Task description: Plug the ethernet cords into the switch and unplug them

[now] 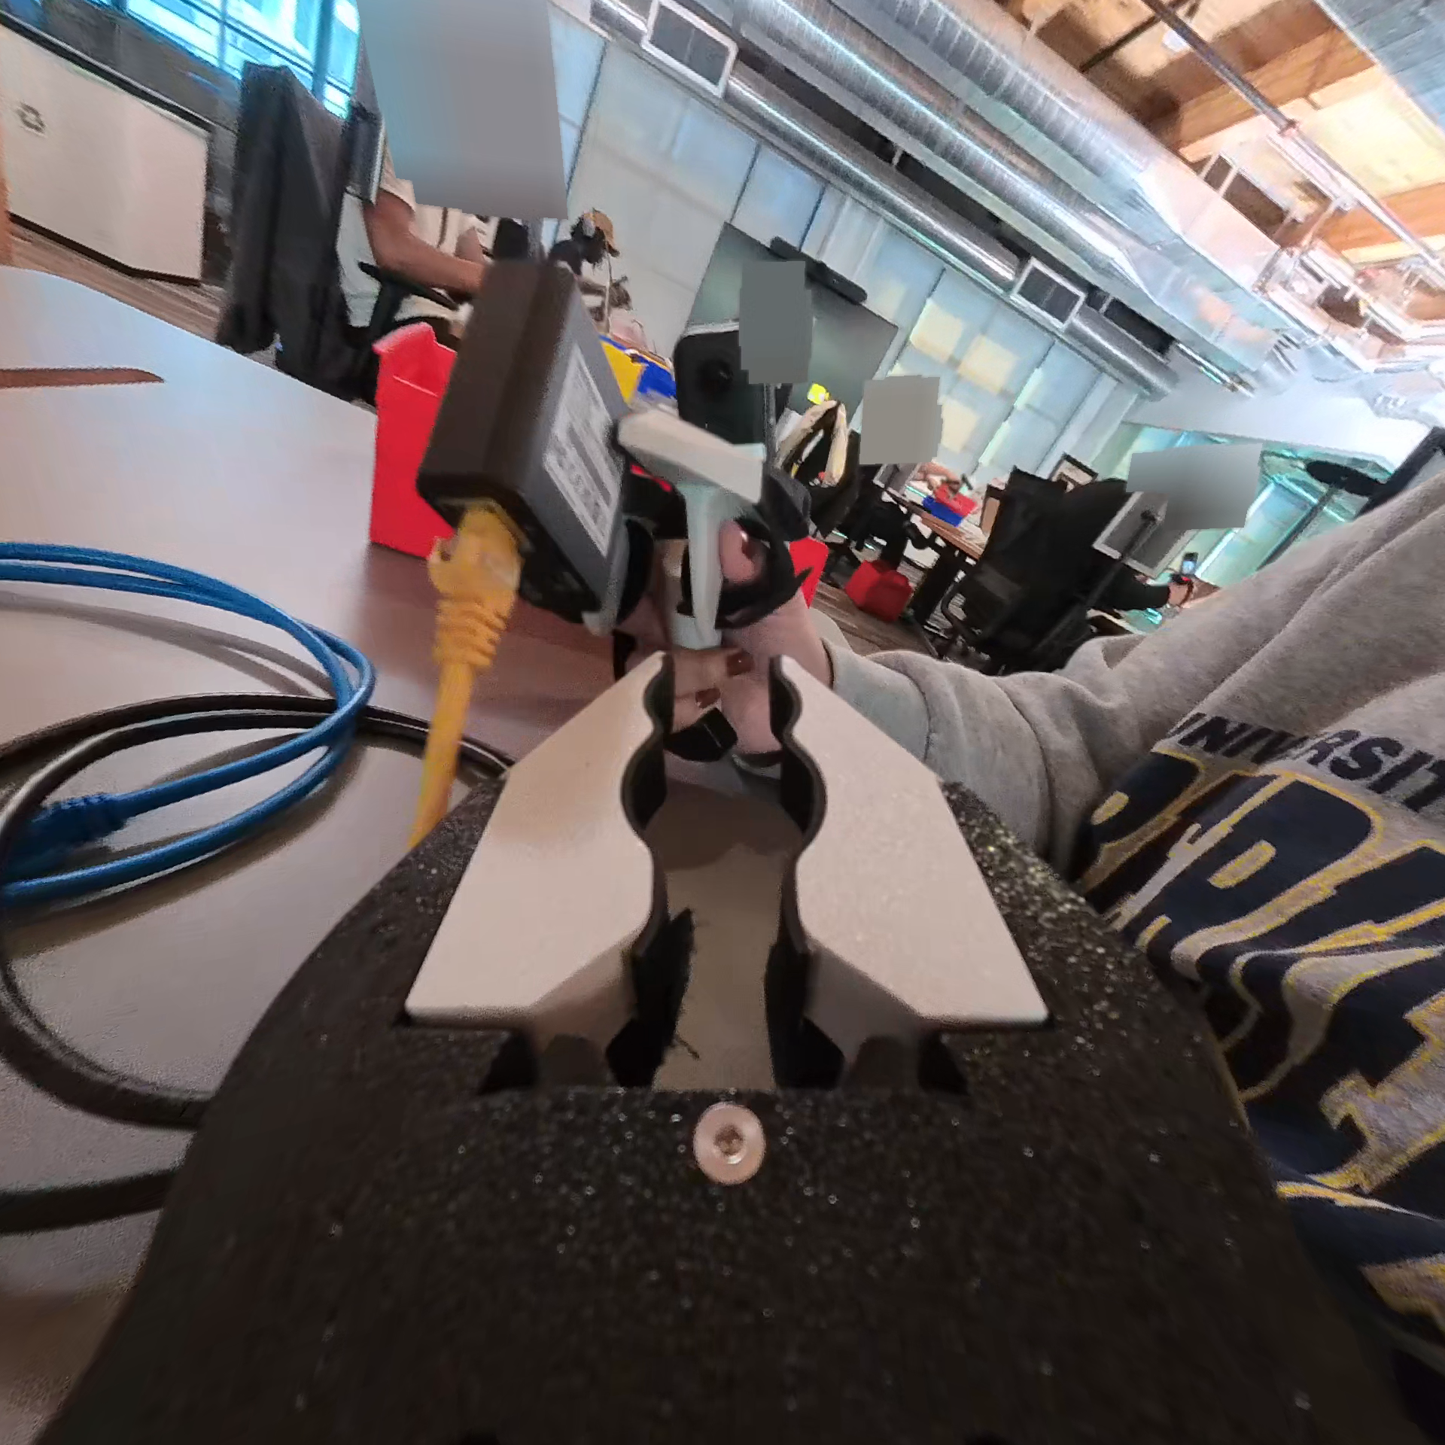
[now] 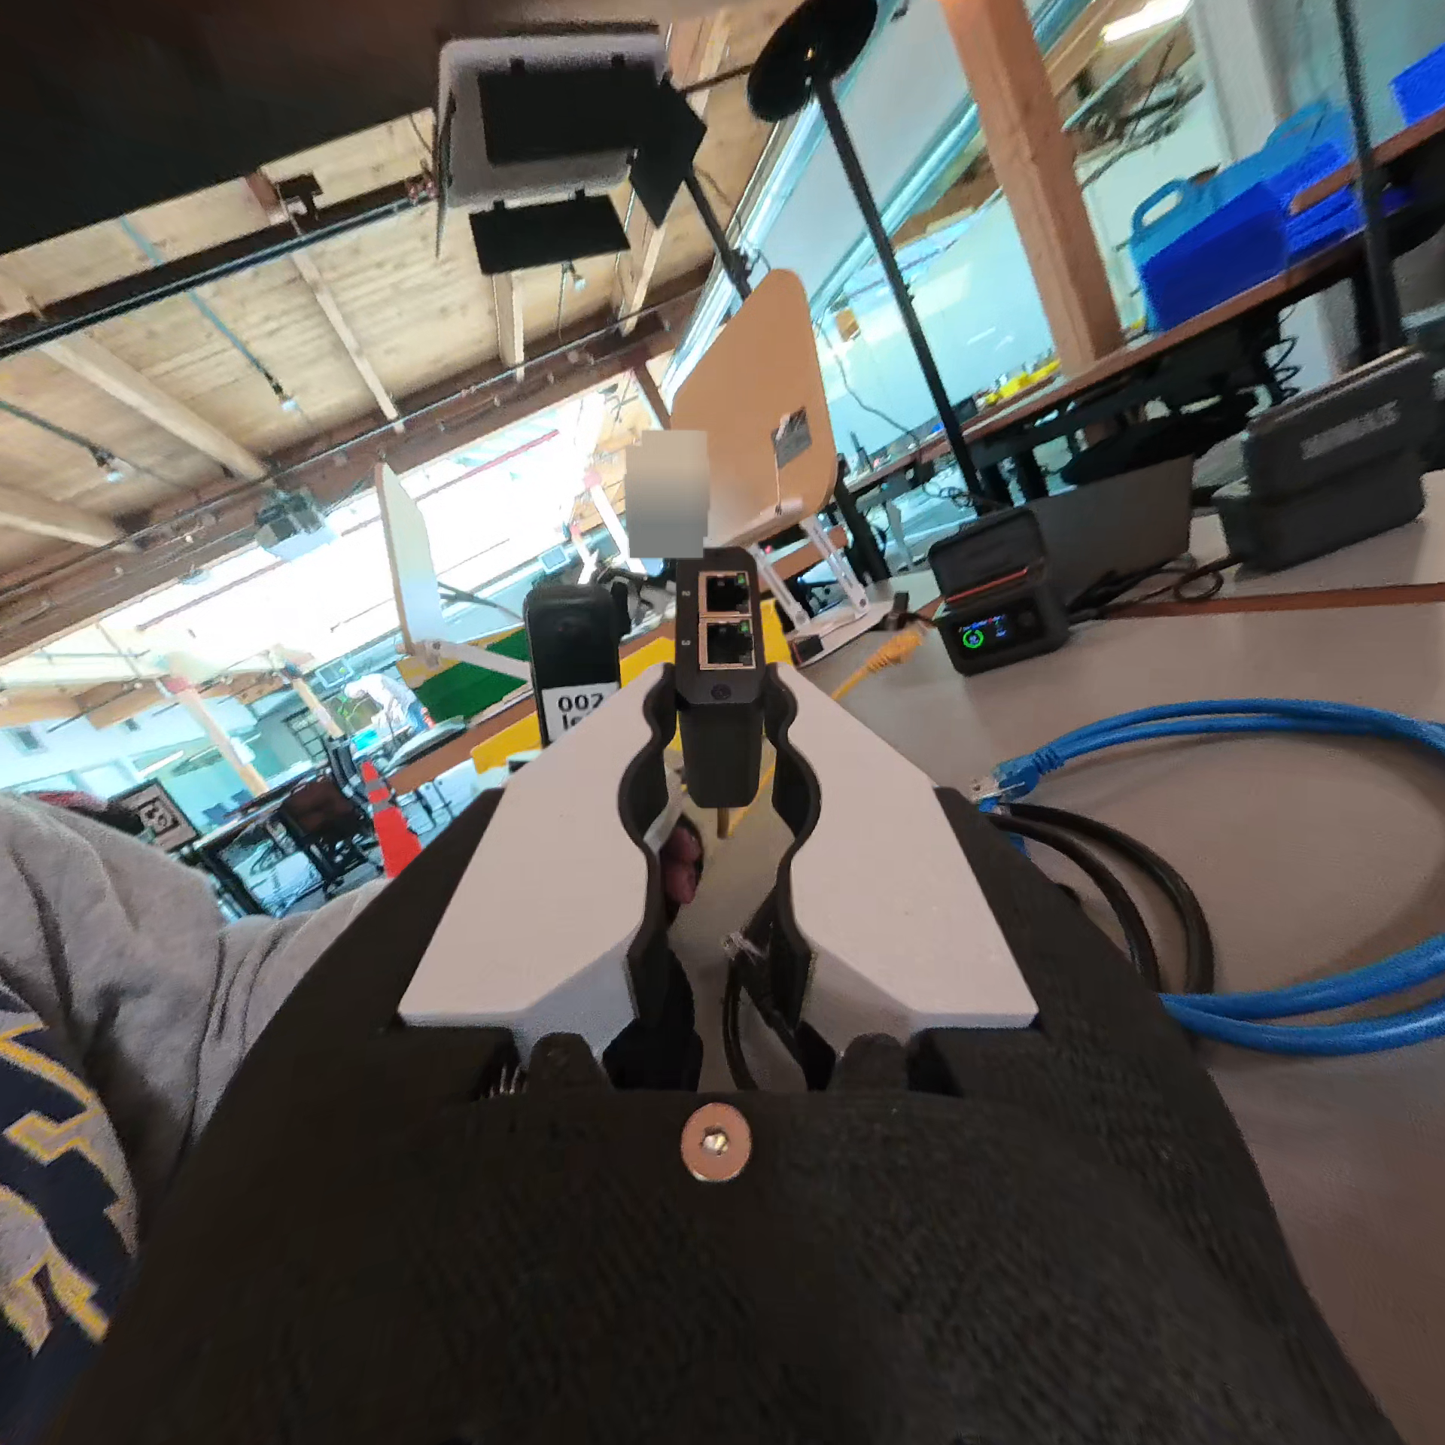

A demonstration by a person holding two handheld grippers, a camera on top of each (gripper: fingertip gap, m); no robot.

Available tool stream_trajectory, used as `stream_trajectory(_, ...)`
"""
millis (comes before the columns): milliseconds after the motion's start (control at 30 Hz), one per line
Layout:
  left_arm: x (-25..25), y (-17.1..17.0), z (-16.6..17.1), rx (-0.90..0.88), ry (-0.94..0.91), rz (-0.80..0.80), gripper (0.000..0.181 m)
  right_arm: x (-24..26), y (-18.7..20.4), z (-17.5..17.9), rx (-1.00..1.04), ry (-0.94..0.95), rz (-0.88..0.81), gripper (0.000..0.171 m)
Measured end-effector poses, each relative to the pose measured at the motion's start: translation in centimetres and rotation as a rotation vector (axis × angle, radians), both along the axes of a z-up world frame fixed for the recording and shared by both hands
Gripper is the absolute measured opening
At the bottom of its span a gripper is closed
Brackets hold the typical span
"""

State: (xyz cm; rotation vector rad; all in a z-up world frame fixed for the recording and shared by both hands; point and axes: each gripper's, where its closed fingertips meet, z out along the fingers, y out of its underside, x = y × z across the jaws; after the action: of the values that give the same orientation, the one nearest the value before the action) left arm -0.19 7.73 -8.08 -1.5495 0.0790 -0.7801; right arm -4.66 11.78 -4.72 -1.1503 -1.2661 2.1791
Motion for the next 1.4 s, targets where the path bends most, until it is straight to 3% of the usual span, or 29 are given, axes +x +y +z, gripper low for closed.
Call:
stream_trajectory(200, 1.6, 2.1, -0.2, -0.012, -0.04, 0.068, 0.05, 0.8, -0.4, 1.7, -0.045, 0.078, 0.001, 0.02)
stream_trajectory(433, 0.6, 2.5, 0.7, 0.048, -0.068, 0.222, 0.069, 1.8, -0.9, 3.4, -0.11, 0.165, 0.036, 0.02)
stream_trajectory(567, -0.7, 0.7, 3.5, 0.23, -0.208, 0.191, 0.064, 1.9, -2.1, 3.0, -0.075, 0.146, 0.104, 0.02)
stream_trajectory(767, -1.2, -1.4, 5.6, 0.368, -0.188, 0.158, 0.039, 2.3, -5.4, 1.2, 0.03, 0.086, 0.286, 0.02)
stream_trajectory(833, -1.8, -1.7, 5.2, 0.347, -0.141, 0.163, 0.021, 2.5, -6.2, 0.8, 0.086, 0.079, 0.307, 0.02)
stream_trajectory(967, -2.6, -2.1, 4.2, 0.268, 0.071, 0.184, 0.021, 1.8, -6.3, -1.5, 0.306, 0.029, 0.246, 0.024)
stream_trajectory(1133, -5.2, -3.5, 1.5, 0.154, 0.386, 0.254, 0.021, 0.7, -3.5, -8.9, 0.958, -0.179, 0.09, 0.032)
stream_trajectory(1267, -5.6, -4.0, 0.1, 0.117, 0.412, 0.209, 0.021, 0.8, -4.3, -11.9, 1.068, -0.276, 0.151, 0.029)
stream_trajectory(1400, -5.6, -3.9, -0.4, 0.088, 0.379, 0.177, 0.021, 0.6, -4.3, -12.4, 1.088, -0.283, 0.147, 0.021)
